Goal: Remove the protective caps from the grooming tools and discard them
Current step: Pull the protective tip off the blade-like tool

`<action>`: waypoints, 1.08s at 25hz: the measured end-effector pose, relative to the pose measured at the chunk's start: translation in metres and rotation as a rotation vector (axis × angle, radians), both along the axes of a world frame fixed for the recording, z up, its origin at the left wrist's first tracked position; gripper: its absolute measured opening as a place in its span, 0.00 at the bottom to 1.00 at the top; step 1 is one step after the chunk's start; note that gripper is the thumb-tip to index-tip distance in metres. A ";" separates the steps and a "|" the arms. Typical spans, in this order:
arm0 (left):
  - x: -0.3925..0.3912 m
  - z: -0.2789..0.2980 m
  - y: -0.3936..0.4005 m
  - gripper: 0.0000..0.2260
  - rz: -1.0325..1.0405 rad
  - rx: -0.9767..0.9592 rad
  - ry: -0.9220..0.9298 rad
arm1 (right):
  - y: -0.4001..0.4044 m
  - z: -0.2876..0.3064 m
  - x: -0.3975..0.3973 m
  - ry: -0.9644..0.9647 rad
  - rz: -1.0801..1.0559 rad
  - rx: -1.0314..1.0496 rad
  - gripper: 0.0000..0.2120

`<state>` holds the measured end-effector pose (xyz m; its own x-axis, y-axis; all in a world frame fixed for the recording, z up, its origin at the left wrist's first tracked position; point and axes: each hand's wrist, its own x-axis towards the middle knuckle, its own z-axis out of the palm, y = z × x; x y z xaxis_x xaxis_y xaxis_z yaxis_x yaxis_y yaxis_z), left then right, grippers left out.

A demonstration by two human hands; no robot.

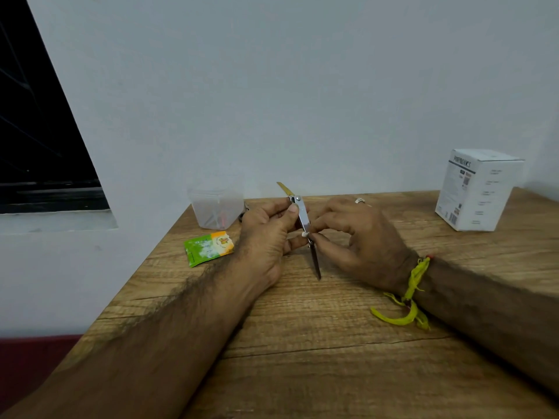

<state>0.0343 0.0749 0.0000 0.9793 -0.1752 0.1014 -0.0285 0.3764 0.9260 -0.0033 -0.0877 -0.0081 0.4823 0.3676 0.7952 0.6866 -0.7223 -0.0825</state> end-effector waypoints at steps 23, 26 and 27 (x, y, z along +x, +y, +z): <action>-0.003 0.001 0.000 0.12 0.050 0.131 -0.116 | 0.000 0.002 -0.004 0.090 -0.045 -0.011 0.04; -0.005 0.003 0.001 0.14 0.052 0.150 -0.148 | 0.000 0.002 -0.004 0.075 -0.030 0.040 0.03; -0.006 0.004 0.001 0.15 0.047 0.150 -0.146 | -0.002 0.002 -0.004 0.052 -0.033 0.084 0.02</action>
<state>0.0282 0.0759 0.0039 0.9637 -0.1531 0.2187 -0.1805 0.2299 0.9563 -0.0073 -0.0895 -0.0061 0.5346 0.2839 0.7960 0.6554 -0.7339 -0.1784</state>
